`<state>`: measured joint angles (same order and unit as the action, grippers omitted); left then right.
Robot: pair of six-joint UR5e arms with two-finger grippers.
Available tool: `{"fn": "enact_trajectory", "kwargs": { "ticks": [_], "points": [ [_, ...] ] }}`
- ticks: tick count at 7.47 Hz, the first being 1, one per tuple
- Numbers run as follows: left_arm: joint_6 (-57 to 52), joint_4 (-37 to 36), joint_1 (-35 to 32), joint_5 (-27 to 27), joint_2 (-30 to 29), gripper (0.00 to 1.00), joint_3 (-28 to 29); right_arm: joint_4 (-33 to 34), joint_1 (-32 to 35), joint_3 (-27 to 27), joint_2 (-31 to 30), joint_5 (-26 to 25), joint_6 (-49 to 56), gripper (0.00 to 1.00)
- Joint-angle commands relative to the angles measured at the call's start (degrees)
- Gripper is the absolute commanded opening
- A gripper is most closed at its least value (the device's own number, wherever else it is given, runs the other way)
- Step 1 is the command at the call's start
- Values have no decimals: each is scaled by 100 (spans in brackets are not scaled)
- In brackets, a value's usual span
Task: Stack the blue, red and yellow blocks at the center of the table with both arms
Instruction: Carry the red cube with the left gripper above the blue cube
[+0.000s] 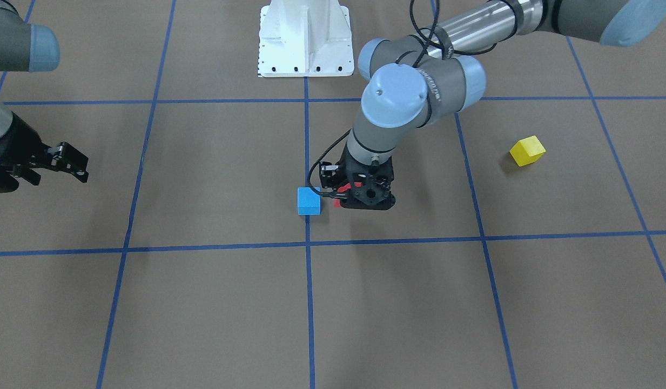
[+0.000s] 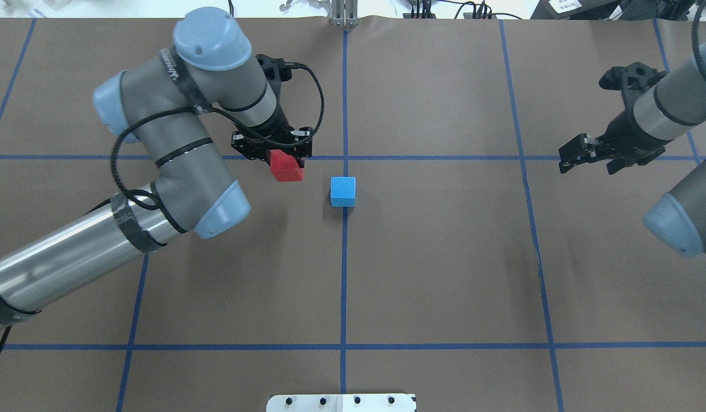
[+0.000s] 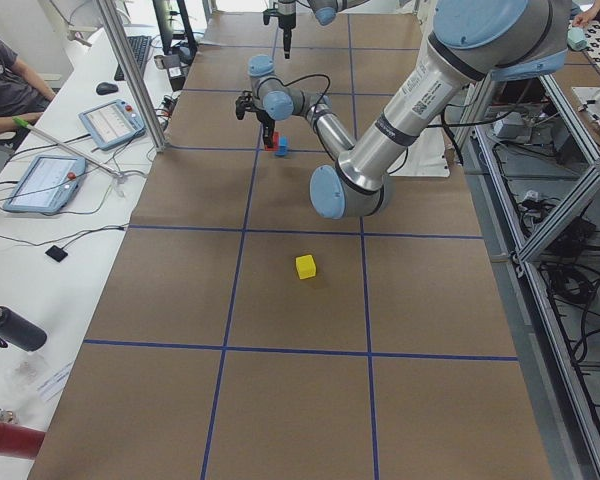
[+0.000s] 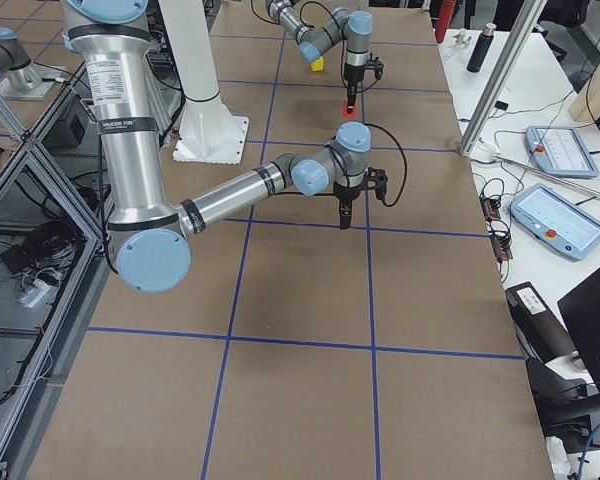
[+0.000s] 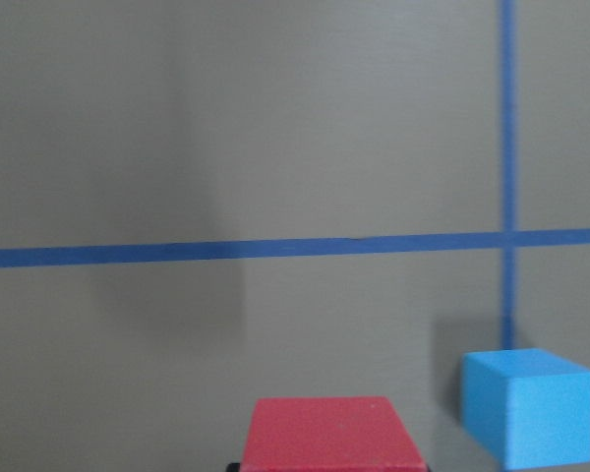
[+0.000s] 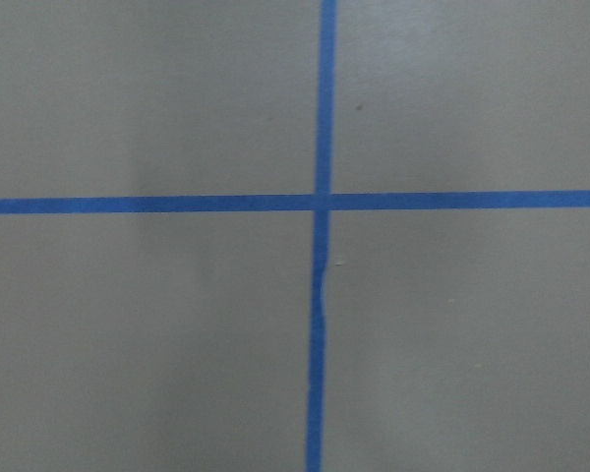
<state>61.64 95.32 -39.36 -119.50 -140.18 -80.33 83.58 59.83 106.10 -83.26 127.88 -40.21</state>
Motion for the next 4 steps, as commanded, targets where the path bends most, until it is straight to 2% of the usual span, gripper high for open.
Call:
{"fn": "enact_trajectory", "kwargs": {
  "ticks": [1, 4],
  "points": [
    [33, -14, 201, 287, -422, 0, 474, 1, 169, -11, -164, 44, 286, 100],
    [33, -330, 490, 690, -572, 0, 501, 1, 160, -11, -165, 36, 286, 100]
  ]
}}
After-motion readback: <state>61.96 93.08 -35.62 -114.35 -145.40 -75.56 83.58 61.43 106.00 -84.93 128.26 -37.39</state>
